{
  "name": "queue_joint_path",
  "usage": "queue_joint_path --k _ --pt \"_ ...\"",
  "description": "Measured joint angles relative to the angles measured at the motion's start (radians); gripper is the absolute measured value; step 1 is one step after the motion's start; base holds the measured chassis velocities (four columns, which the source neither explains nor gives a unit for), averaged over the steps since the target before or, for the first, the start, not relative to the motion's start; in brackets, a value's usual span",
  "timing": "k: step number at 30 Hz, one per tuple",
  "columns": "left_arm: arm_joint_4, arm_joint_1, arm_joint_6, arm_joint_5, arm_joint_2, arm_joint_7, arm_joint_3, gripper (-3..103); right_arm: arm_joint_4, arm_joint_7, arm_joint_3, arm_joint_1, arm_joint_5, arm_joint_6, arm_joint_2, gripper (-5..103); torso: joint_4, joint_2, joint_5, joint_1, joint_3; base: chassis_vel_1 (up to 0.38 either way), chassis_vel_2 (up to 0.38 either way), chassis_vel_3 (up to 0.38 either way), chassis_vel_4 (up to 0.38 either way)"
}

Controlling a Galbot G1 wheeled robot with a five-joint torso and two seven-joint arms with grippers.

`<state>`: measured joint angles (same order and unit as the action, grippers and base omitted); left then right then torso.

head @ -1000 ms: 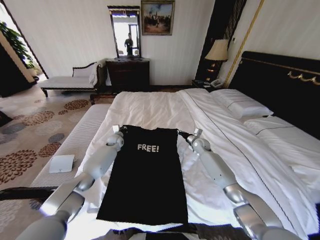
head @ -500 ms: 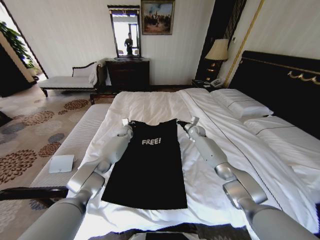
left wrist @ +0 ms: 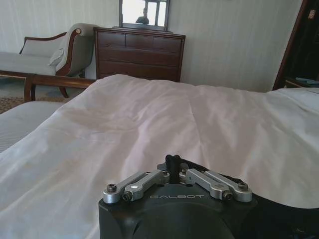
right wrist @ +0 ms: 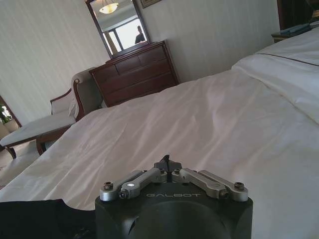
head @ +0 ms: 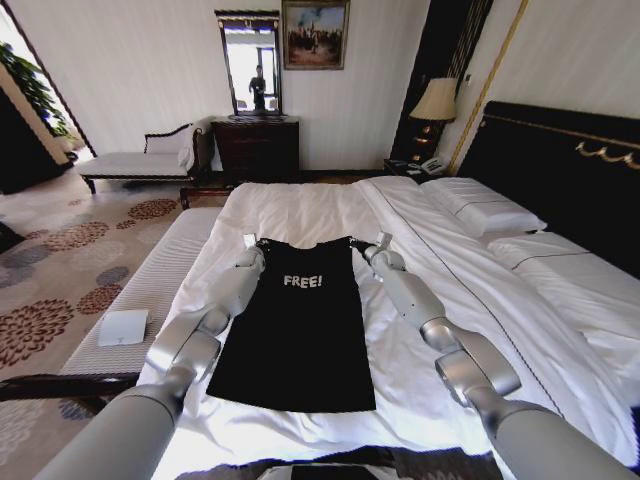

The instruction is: Fold the clothes on the bed.

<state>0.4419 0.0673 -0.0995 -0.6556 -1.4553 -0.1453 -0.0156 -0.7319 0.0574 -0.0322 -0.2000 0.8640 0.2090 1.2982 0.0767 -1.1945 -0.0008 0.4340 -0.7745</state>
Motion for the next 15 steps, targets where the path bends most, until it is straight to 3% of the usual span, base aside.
queue_joint_path --k 8,15 --pt "0.071 0.062 0.028 0.023 0.014 -0.008 0.0 3 -0.066 0.008 0.007 -0.068 -0.093 -0.019 -0.02 0 0.0002 0.0 0.0 0.0 0.0 0.0 0.0 0.0 0.0" --pt "0.294 0.237 0.1 0.027 0.082 -0.025 0.003 3 -0.215 -0.003 -0.013 -0.235 -0.232 -0.075 -0.041 0 0.0002 0.0 0.0 0.0 0.0 0.0 0.0 0.0 0.0"
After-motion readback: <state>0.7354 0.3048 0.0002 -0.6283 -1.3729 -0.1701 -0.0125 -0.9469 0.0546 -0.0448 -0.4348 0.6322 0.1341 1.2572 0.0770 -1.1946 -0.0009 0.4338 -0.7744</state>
